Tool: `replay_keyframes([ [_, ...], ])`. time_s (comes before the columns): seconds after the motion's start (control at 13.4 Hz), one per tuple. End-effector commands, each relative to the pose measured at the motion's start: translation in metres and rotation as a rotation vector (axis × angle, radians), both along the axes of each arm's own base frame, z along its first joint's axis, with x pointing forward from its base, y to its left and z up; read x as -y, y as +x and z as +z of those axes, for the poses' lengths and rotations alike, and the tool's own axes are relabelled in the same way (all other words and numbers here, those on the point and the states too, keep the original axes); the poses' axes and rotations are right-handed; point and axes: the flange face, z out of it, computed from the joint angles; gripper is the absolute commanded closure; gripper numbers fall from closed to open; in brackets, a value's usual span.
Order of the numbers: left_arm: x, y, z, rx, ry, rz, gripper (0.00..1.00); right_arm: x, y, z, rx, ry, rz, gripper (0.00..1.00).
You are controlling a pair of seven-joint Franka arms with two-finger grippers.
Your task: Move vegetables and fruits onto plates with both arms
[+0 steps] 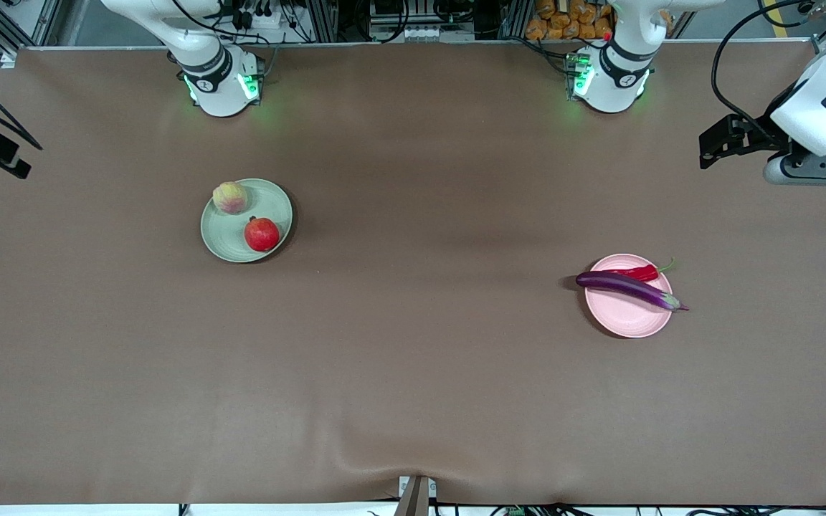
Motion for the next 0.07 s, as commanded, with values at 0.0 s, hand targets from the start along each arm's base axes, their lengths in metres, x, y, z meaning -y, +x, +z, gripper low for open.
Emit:
replay_keyframes([
  [0.0, -0.0003, -0.0036, 0.0047, -0.005, -0.010, -0.007, 0.00, 0.0013, 0.0017, 0.0046, -0.002, 0.013, 0.017, 0.00],
])
